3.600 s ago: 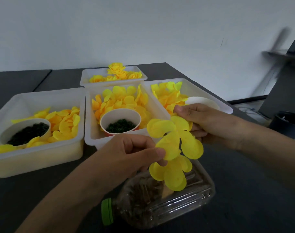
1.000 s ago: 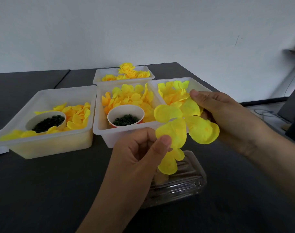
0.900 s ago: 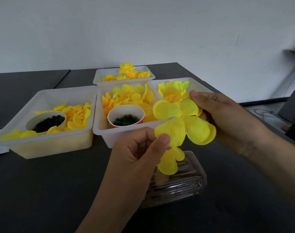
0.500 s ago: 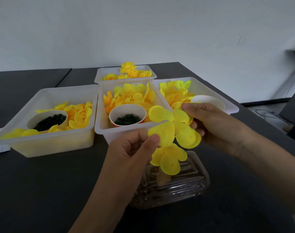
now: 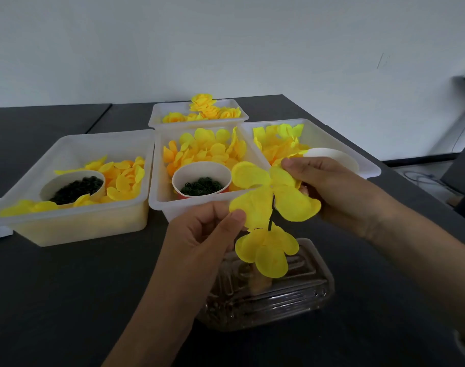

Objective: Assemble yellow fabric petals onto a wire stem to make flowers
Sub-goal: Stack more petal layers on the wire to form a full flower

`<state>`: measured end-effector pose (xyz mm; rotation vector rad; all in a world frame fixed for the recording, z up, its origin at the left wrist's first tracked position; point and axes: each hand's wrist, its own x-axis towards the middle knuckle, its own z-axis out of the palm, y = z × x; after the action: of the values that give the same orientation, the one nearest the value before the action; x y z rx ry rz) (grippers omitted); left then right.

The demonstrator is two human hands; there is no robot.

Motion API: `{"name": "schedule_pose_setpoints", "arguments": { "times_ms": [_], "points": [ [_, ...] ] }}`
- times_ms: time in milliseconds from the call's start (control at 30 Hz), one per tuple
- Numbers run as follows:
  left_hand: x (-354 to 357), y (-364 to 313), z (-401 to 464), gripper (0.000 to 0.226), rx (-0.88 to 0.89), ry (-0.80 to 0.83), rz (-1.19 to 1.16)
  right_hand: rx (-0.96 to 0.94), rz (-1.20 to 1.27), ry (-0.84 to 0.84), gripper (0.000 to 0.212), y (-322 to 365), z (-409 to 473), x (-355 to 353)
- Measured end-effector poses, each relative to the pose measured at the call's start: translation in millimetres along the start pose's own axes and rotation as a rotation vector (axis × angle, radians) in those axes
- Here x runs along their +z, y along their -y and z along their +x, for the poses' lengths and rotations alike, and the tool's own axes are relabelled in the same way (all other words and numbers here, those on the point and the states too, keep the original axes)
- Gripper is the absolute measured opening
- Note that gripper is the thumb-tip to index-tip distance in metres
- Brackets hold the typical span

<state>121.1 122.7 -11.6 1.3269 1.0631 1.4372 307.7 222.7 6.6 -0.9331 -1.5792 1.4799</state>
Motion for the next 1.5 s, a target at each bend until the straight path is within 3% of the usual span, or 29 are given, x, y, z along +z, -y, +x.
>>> {"name": "schedule_pose_setpoints", "arguments": {
  "times_ms": [200, 333, 667, 933, 1100, 1500],
  "points": [
    [-3, 6, -1, 0.023, -0.027, 0.024, 0.054, 0.049, 0.005, 0.014, 0.051, -11, -1, 0],
    [0, 3, 1, 0.028, -0.009, 0.050, 0.039, 0.045, 0.037, -0.009, 0.032, -9, -3, -2],
    [-7, 9, 2, 0.026, -0.025, 0.059, 0.035, 0.030, 0.019, -0.004, 0.028, -3, -5, -5],
    [-11, 3, 7, 0.034, -0.010, 0.038, -0.065, -0.008, 0.019, 0.026, 0.031, 9, -6, -1],
    [-9, -1, 7, 0.027, 0.034, 0.067, -0.104, -0.051, 0.032, 0.034, 0.034, 23, -11, 0],
    [-5, 7, 1, 0.029, 0.025, 0.098, 0.026, 0.039, 0.013, 0.002, 0.033, 6, -15, -3]
  ]
}}
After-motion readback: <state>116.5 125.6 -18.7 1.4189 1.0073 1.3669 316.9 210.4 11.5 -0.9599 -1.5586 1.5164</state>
